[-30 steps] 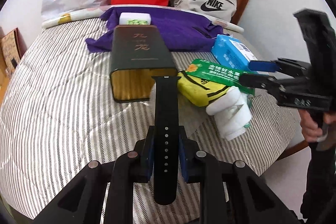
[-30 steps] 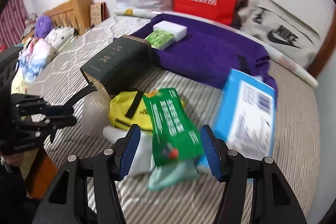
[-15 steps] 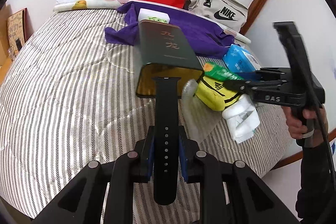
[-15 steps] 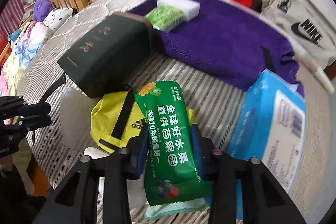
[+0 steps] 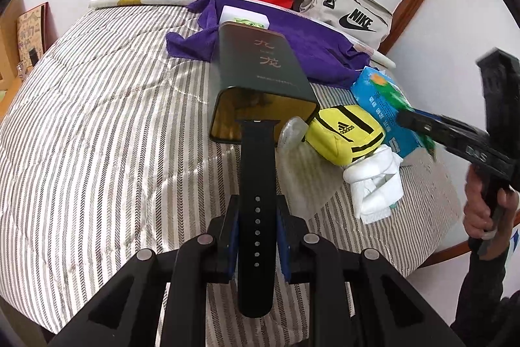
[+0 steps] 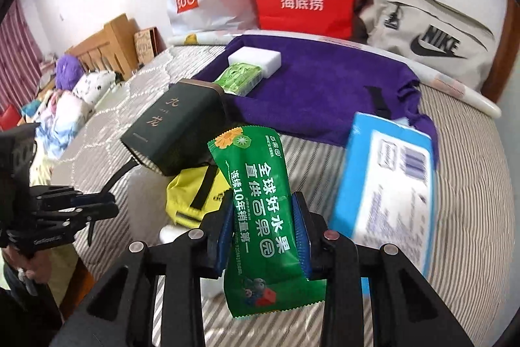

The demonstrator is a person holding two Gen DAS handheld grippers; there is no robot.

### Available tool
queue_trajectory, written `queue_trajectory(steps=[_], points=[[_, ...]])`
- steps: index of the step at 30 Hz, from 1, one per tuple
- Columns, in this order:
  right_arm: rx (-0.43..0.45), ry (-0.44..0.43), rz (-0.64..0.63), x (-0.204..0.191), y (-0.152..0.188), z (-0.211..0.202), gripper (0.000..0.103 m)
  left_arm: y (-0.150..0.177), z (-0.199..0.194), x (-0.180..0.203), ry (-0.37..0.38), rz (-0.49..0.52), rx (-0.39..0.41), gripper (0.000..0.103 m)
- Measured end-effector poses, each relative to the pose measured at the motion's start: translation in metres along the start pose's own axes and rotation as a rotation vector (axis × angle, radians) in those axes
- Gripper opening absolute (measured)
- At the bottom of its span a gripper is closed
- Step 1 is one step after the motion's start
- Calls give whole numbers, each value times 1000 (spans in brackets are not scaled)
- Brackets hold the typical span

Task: Organize soft objects
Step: 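Carry the strap and green snack packet toward the purple towel with both grippers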

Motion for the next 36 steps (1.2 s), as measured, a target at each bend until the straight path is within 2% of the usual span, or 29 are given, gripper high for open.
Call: queue_trajectory(steps=[4, 9, 17, 20, 25, 29, 32, 36], points=[[17, 7, -6, -1, 21, -22, 33, 3, -1, 0, -8, -18, -3, 19], [22, 34, -1, 5, 64, -42, 33, 6, 5, 2, -25, -28, -8, 19], [-14, 112, 73, 38, 116, -39, 33, 13, 19, 5, -65, -25, -41, 19], [-42, 157, 104, 50, 124, -28, 33, 12, 21, 7, -85, -14, -47, 19], [-42, 145, 122, 55, 127, -19, 34, 13, 20, 11, -112, 7, -44, 19], [-39, 133, 123, 54, 129, -19, 34, 13, 13, 10, -99, -8, -46, 19], [-40, 106, 136, 55, 130, -21, 33, 13, 3, 11, -119, -3, -34, 19], [-26, 83, 112, 46, 127, -32, 33, 9, -12, 10, -106, -9, -13, 19]])
Point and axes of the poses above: each gripper's, at about its wrist camera, not at the fingertips, and z roughly the way its jaws point, x to its right, y to its underside, the point moved 5 cm from there along z, roughly the way its jaws point, and after that the axes turned 4 degrees about -y, right-handed, at the moved point
